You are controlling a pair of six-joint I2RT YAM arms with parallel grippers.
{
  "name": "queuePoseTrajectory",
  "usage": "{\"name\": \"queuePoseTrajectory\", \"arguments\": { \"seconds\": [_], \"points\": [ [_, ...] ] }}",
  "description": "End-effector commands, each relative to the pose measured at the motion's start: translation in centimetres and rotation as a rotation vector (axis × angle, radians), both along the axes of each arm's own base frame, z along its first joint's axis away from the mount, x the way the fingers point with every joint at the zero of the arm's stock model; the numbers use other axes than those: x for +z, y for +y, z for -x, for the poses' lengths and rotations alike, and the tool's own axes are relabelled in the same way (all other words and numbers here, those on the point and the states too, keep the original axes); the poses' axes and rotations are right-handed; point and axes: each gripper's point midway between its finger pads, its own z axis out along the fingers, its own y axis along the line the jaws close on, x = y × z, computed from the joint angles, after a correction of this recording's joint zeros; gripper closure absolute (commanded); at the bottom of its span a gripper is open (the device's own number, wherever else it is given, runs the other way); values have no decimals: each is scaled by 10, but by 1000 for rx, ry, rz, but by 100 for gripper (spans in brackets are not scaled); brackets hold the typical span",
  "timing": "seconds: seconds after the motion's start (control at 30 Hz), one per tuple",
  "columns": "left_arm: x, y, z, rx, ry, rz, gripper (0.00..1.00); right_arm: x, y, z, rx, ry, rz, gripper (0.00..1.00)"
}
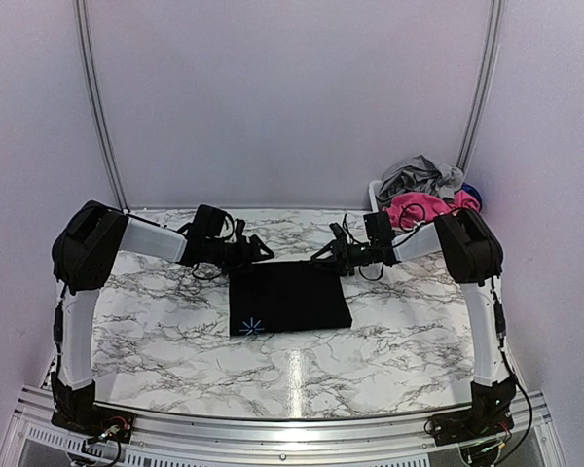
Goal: Fold and stack the mixed laundry pile
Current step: Pick up the square-folded T-shirt from the center of the board.
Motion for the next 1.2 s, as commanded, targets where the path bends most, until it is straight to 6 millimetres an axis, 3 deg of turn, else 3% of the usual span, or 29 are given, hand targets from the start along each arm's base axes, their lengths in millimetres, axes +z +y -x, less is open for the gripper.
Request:
{"name": "queuePoseTrajectory", "arguments": {
  "seconds": [0.0,0.07,0.13,0.3,0.37,0.4,0.5,0.6,0.8,0.97,1.17],
  "points": [
    [-8,34,-34,114,4,50,14,-9,-27,-30,-92,-8,-7,57],
    [-19,50,-34,153,34,45,16,-19,-32,-28,-104,15,20,57],
    [-13,58,-30,154,25,44,17,-13,-34,-24,-98,11,27,56],
    [58,77,-9,139,-193,-75,7,73,-38,-9,-97,-105,2,52],
    [75,78,11,91,-276,-250,1,105,-46,9,-104,-143,25,49],
    [80,72,25,40,-322,-347,1,106,-52,20,-109,-132,58,49],
    [90,38,69,-131,-465,-560,1,103,-70,54,-124,-118,142,49],
    [94,2,101,-267,-584,-651,1,93,-86,84,-153,-72,195,48],
    [72,-80,149,-564,-764,-761,3,74,-110,124,-212,19,201,48],
    [34,-129,169,-741,-818,-777,19,65,-124,136,-251,54,195,48],
    [1,-167,172,-846,-865,-781,31,54,-133,143,-283,97,205,48]
  ]
}}
